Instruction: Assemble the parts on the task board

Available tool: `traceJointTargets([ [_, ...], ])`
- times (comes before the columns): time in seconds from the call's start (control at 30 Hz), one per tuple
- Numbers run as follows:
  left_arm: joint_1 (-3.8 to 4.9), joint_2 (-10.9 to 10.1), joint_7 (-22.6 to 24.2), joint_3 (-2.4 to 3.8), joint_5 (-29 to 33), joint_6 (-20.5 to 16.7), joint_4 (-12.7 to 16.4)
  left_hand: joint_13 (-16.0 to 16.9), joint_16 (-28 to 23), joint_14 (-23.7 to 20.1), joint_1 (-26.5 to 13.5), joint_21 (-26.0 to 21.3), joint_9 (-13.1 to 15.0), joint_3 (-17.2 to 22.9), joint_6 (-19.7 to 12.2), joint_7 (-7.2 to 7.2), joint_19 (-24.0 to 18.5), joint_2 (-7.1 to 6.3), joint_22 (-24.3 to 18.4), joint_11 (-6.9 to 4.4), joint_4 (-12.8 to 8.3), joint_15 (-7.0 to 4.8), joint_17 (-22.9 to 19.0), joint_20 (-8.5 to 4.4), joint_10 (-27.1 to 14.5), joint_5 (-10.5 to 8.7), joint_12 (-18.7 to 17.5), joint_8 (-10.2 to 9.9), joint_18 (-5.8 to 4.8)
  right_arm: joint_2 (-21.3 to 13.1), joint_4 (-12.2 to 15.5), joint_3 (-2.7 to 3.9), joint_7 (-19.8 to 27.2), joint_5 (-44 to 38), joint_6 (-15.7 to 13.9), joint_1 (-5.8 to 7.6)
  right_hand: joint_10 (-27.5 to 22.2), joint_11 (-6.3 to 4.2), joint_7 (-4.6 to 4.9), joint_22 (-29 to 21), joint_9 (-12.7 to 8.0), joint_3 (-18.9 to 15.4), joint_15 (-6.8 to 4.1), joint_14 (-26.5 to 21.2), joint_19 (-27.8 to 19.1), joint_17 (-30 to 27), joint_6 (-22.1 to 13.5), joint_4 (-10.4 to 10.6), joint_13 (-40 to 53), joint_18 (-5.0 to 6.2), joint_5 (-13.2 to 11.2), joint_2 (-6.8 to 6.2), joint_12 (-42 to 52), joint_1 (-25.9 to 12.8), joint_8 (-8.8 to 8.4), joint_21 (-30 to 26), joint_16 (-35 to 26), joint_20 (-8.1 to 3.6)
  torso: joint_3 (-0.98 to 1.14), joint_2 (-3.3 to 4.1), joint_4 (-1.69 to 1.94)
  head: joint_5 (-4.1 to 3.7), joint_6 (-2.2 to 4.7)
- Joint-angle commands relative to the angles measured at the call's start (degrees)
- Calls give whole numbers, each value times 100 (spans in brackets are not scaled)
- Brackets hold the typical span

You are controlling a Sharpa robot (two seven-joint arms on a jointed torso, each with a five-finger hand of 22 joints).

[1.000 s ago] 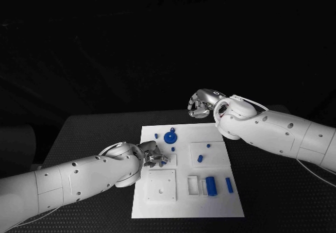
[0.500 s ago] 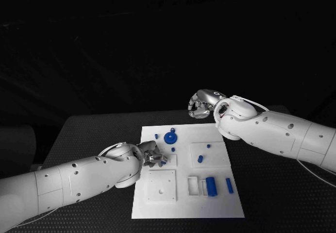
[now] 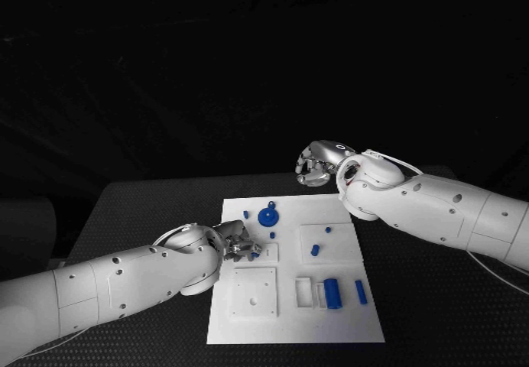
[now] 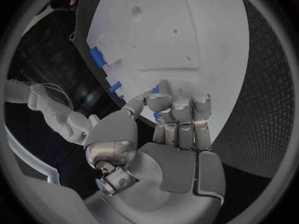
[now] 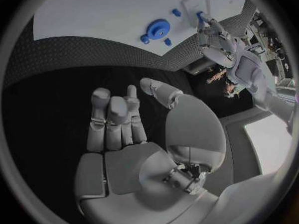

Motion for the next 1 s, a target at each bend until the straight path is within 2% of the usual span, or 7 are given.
traceJointTargets([
  [0.03, -15, -2, -81, -12, -49, -10, -5, 3, 39, 48, 132, 38, 9, 78, 395, -374, 14, 184, 98, -305, -84, -291, -10, -647, -295, 26, 30, 20, 89, -2, 2, 3, 23, -49, 51, -2, -19, 1, 57, 73, 9, 14, 4, -26, 41, 5, 27, 3, -6, 118, 33, 23, 30, -41, -38, -17, -32, 0, -1, 2, -1, 1, -7],
  [0.5, -15, 3, -63, -10, -79, -70, -25, 2, 41, 47, 128, 41, 11, 78, 389, -375, 16, 187, 98, -306, -82, -295, -14, -648, -299, 17, 34, 20, 91, 0, 0, 3, 24, -49, 52, -3, -19, 0, 57, 73, 9, 14, 3, -26, 41, 5, 27, -2, -8, 118, 45, 21, 31, -42, -40, -18, -33, -1, 2, 0, 0, -7, 6],
  [1.0, -17, -75, 42, 3, -71, -296, 152, 1, 45, 47, 134, 46, 15, 82, 384, -378, 19, 182, 97, -310, -91, -301, -21, -651, -305, 6, 39, 22, 96, -8, 0, 3, 25, -49, 44, -5, -19, 1, 57, 74, 10, 11, 3, -26, 43, 5, 27, -1, -9, 118, 52, 22, 32, -48, -40, -18, -33, -1, 1, 0, 1, -10, 5],
])
